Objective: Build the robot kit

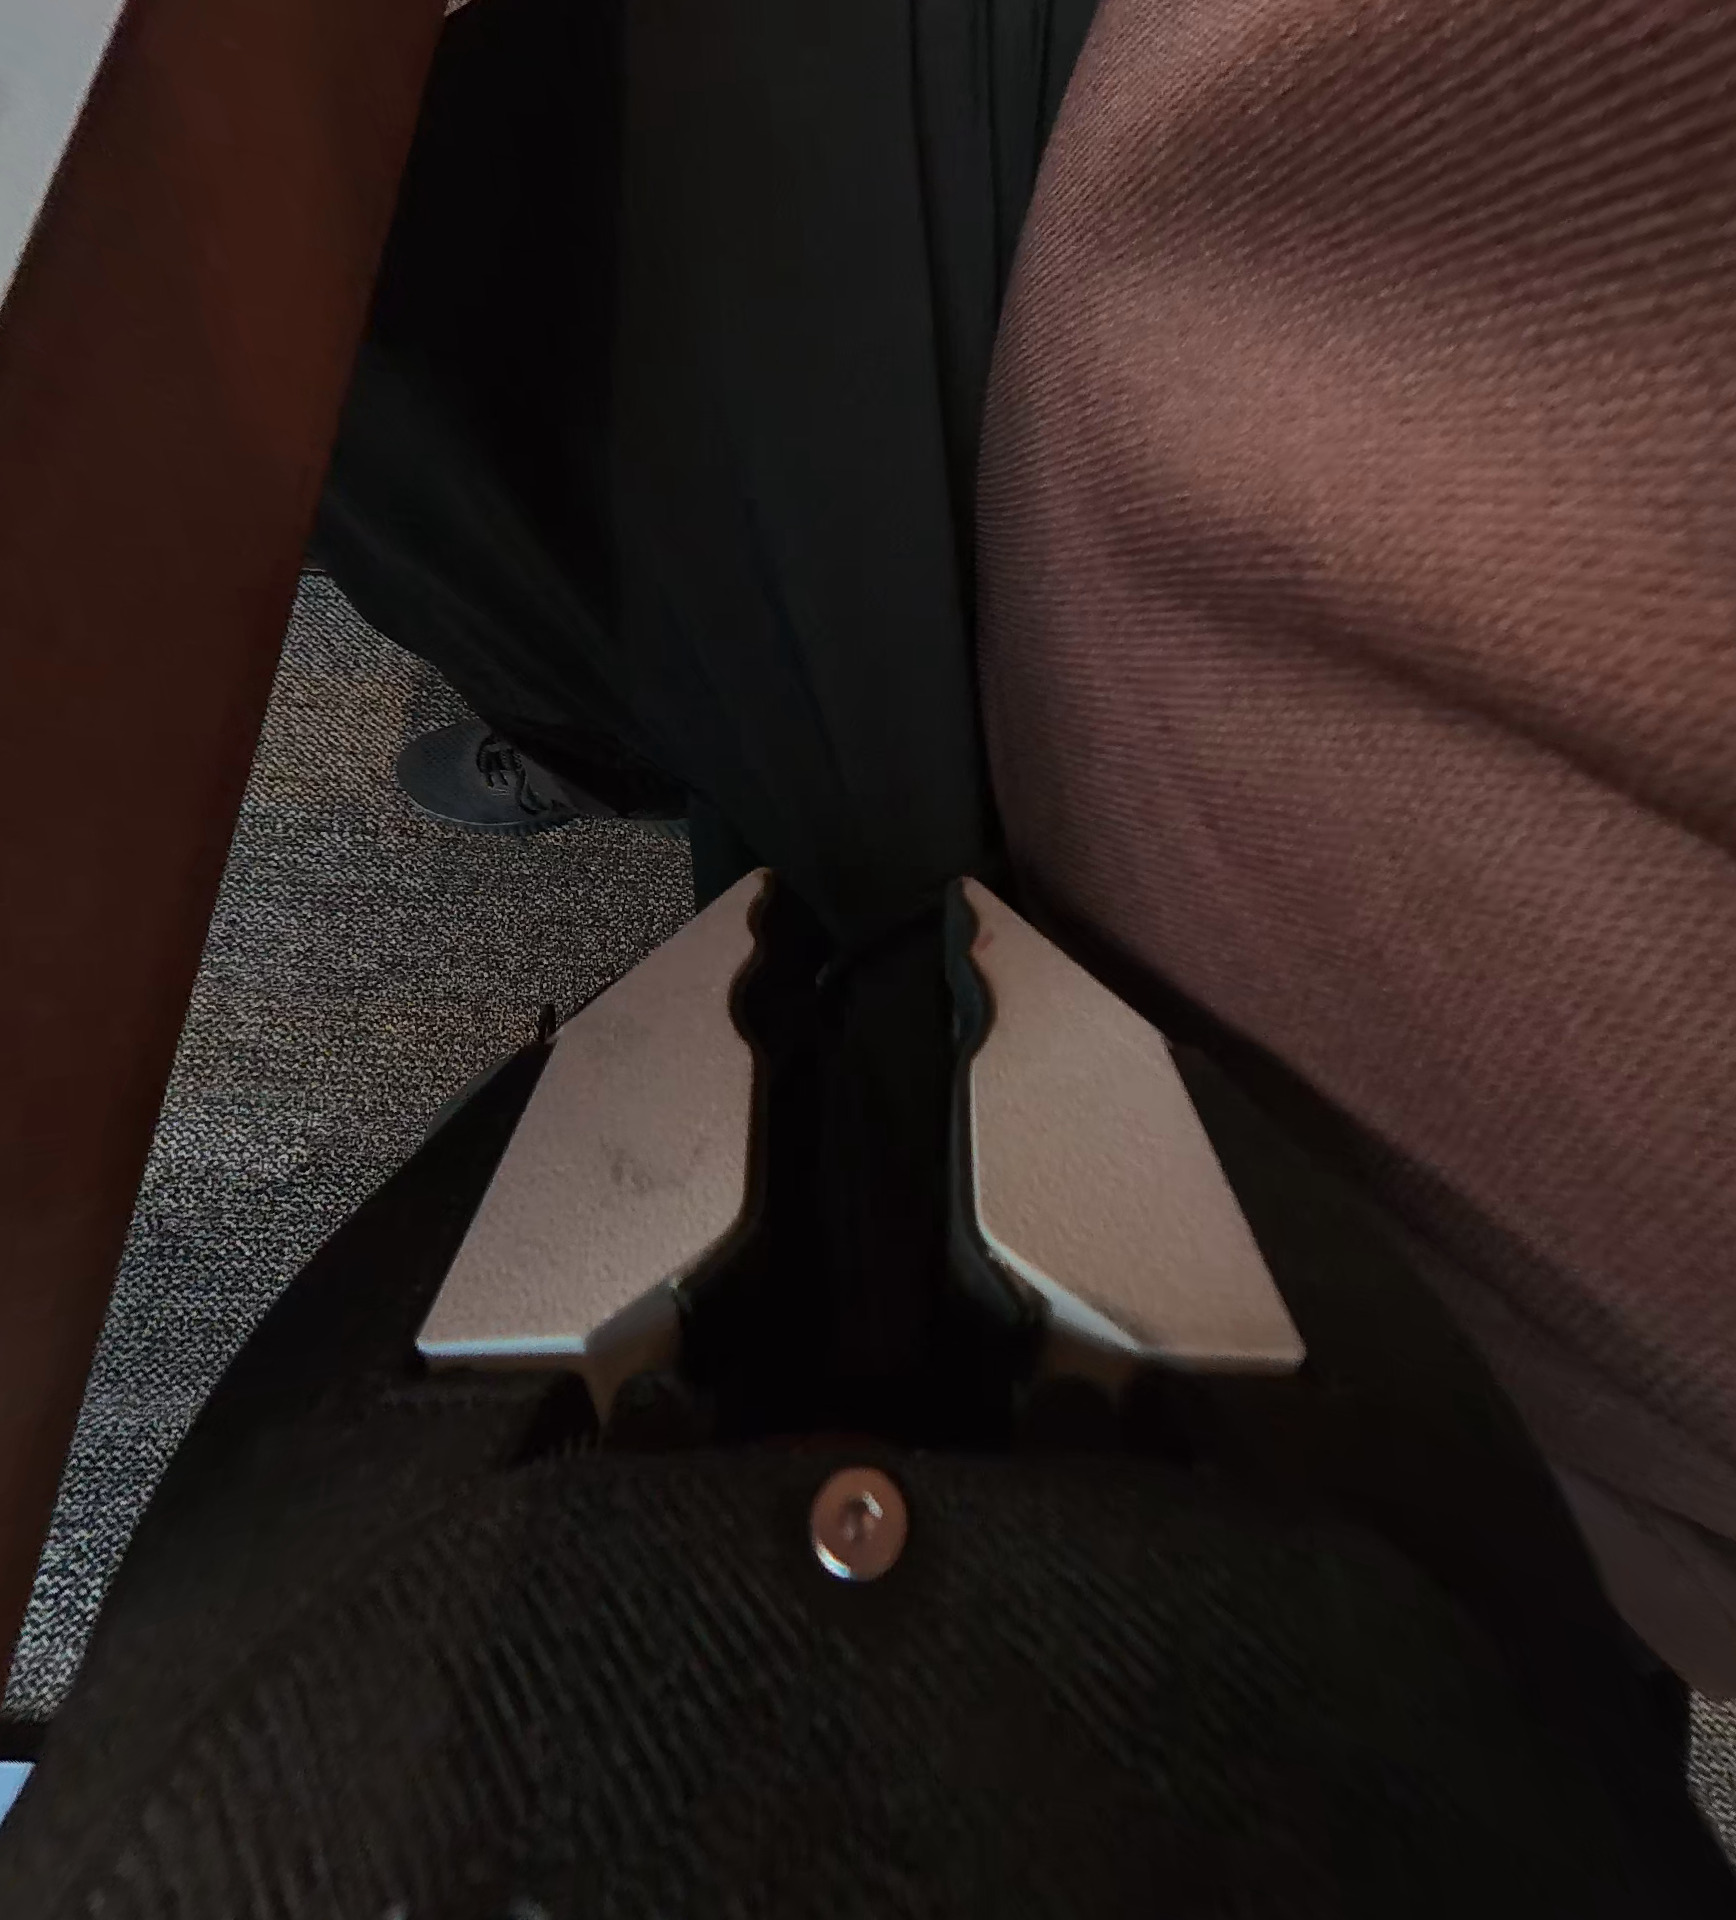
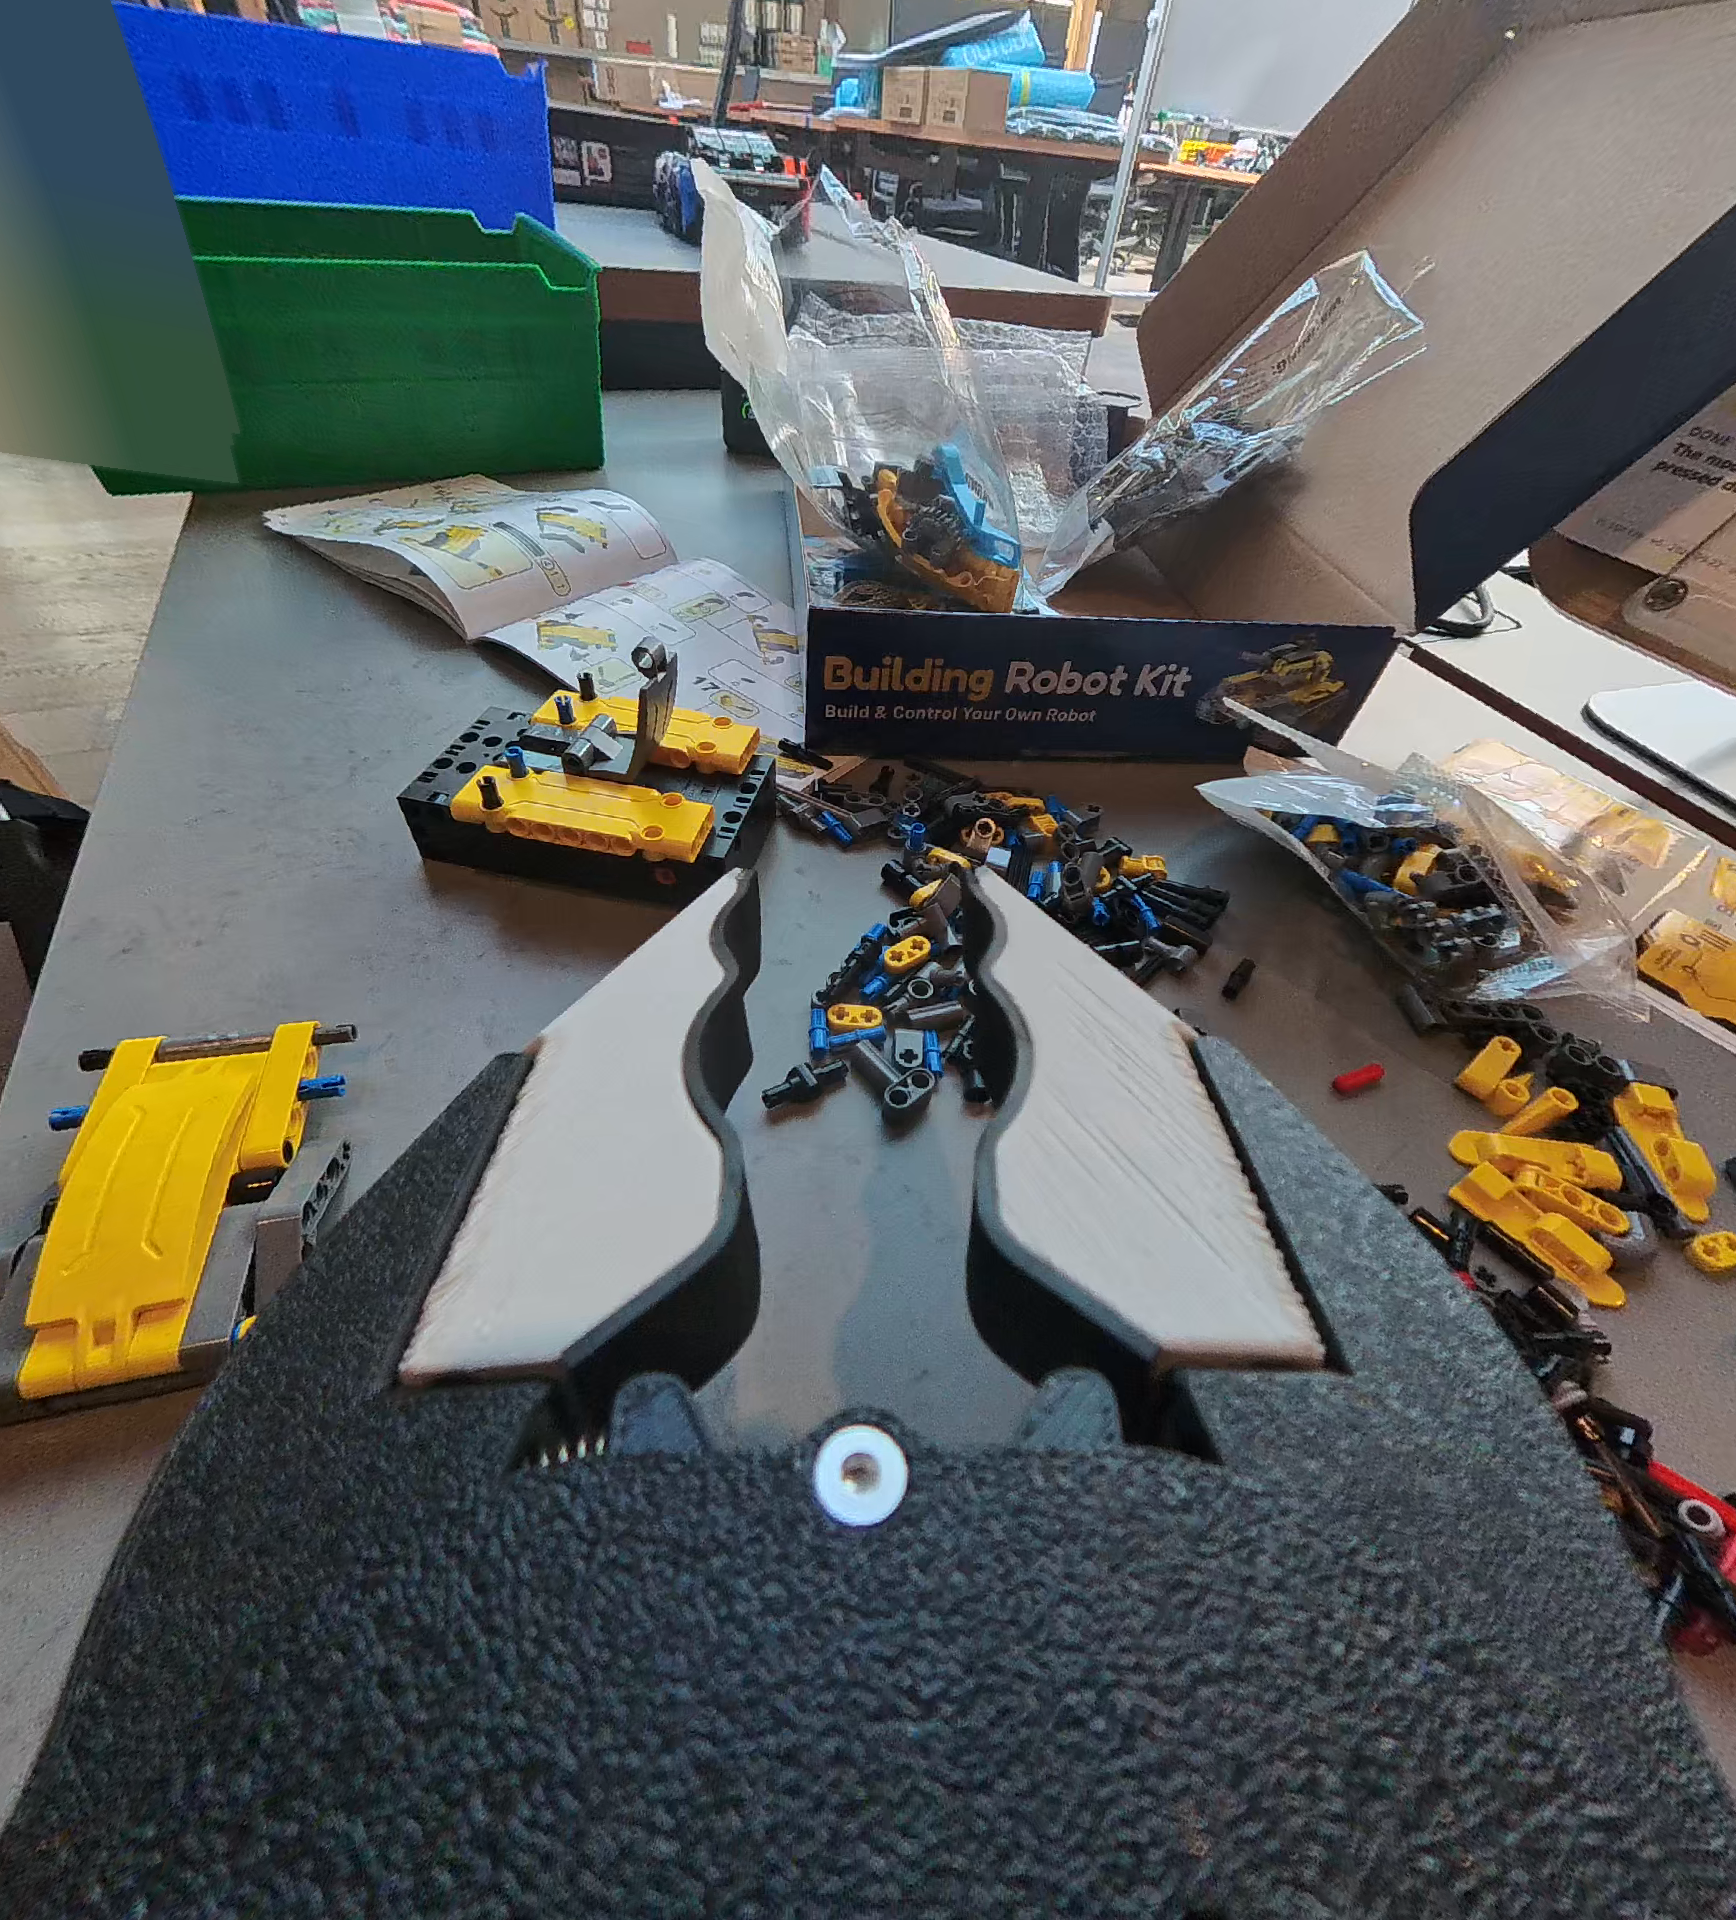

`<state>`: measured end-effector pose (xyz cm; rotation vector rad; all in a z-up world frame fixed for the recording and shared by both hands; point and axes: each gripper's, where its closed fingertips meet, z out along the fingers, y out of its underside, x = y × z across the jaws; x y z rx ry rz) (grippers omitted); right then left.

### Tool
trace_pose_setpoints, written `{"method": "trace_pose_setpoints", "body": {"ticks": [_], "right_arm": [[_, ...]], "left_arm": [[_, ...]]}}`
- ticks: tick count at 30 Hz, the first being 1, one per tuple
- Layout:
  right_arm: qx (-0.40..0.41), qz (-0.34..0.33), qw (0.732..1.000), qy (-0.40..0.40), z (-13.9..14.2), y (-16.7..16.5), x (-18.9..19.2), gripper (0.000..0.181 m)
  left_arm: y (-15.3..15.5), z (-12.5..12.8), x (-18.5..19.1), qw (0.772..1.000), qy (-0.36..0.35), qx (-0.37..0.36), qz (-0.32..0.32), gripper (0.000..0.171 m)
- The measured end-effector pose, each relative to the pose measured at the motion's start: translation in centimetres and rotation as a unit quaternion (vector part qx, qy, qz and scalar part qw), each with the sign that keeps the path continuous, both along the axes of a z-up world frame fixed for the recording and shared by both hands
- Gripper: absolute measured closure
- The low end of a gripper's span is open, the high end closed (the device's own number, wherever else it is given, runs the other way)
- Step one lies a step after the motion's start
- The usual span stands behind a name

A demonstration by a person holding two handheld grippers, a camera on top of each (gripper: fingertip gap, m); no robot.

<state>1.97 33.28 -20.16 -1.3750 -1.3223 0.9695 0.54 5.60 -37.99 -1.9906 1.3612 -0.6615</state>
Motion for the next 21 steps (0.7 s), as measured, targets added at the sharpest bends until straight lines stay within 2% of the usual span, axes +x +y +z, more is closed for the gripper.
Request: {"method": "trace_pose_setpoints", "body": {"ticks": [21], "right_arm": [[-0.001,0.003,1.000,-0.002,-0.08,-0.09,-0.05,0.144]], "left_arm": [[0.08,-0.38,-0.22,1.000,0.002,-0.007,0.003,0.144]]}}
